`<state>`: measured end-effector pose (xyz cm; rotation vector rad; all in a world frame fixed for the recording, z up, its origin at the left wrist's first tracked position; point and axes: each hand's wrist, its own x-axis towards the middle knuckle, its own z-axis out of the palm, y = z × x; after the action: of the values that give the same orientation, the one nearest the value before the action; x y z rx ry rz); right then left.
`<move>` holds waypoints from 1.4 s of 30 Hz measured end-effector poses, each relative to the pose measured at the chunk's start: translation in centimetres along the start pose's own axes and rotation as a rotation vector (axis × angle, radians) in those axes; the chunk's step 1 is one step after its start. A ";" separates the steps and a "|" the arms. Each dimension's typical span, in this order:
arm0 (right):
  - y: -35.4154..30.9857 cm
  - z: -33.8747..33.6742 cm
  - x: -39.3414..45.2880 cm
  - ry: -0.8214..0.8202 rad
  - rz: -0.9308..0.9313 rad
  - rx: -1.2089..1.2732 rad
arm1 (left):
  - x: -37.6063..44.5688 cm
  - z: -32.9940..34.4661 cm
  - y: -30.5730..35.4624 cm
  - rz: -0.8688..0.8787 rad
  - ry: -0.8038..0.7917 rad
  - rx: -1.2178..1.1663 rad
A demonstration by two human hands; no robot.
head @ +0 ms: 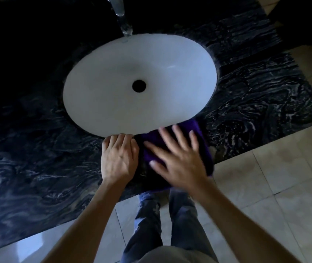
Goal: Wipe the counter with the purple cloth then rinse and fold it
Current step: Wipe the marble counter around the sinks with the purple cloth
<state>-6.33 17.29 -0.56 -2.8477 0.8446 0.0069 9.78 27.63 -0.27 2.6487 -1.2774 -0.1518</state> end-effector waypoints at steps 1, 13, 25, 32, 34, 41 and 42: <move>3.2 -0.4 0.2 0.007 0.045 -0.045 | 0.0 0.1 -0.1 0.012 0.001 -0.005; -1.0 0.2 -0.4 0.021 0.318 -0.042 | -0.1 0.3 0.2 -0.041 -0.007 -0.018; 12.5 -2.3 1.5 -0.041 0.535 -0.071 | -0.3 0.6 -0.7 0.042 0.073 -0.107; -0.7 -0.5 -1.4 -0.061 0.176 -0.036 | -6.0 -2.0 -7.9 -0.192 0.196 -0.126; -5.7 -0.1 -1.4 -0.092 -0.028 0.009 | -8.4 -2.6 -10.8 -0.302 0.153 -0.030; -14.4 1.1 6.0 -0.246 -0.609 -0.009 | -12.3 -3.9 -17.4 -0.555 0.081 0.107; -15.1 1.2 7.9 -0.252 -0.627 -0.018 | -12.5 -3.8 -17.6 -0.561 0.074 0.100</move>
<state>8.48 25.66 0.31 -2.9094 -0.1091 0.2843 16.13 48.65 -0.36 2.9955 -0.5022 -0.0676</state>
